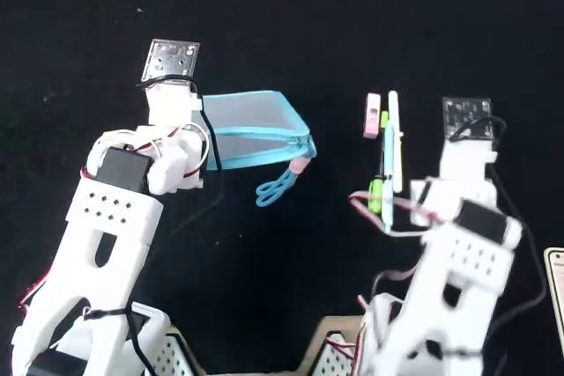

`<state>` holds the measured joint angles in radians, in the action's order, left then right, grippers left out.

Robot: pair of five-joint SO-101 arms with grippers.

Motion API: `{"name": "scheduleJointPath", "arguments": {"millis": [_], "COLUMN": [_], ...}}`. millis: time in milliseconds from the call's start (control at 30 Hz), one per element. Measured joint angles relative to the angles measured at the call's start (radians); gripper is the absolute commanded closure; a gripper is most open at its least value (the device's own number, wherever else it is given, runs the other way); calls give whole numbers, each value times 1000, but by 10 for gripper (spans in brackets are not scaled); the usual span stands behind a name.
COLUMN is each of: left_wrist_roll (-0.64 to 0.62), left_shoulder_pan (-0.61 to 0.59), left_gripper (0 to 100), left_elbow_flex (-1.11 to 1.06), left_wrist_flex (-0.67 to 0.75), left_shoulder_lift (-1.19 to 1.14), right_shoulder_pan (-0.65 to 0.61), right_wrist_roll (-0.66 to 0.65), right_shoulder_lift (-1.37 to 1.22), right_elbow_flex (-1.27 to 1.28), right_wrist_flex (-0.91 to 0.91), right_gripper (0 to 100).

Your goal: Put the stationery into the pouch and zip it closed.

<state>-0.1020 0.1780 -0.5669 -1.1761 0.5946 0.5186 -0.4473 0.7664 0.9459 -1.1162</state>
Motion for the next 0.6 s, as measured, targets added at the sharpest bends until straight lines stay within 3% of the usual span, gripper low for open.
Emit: {"name": "scheduleJointPath", "arguments": {"millis": [200,367,600], "left_wrist_roll": [0,0,0], "left_shoulder_pan": [0,0,0], "left_gripper": [970,970,970], "left_elbow_flex": [0,0,0], "left_wrist_flex": [0,0,0], "left_shoulder_lift": [0,0,0], "right_shoulder_pan": [170,209,209], "right_wrist_roll": [-40,-83,-89], "right_shoulder_lift": [-305,-528,-763], "right_elbow_flex": [-5,-49,-215], "right_wrist_flex": [118,253,232], "right_gripper": [985,982,838]}}
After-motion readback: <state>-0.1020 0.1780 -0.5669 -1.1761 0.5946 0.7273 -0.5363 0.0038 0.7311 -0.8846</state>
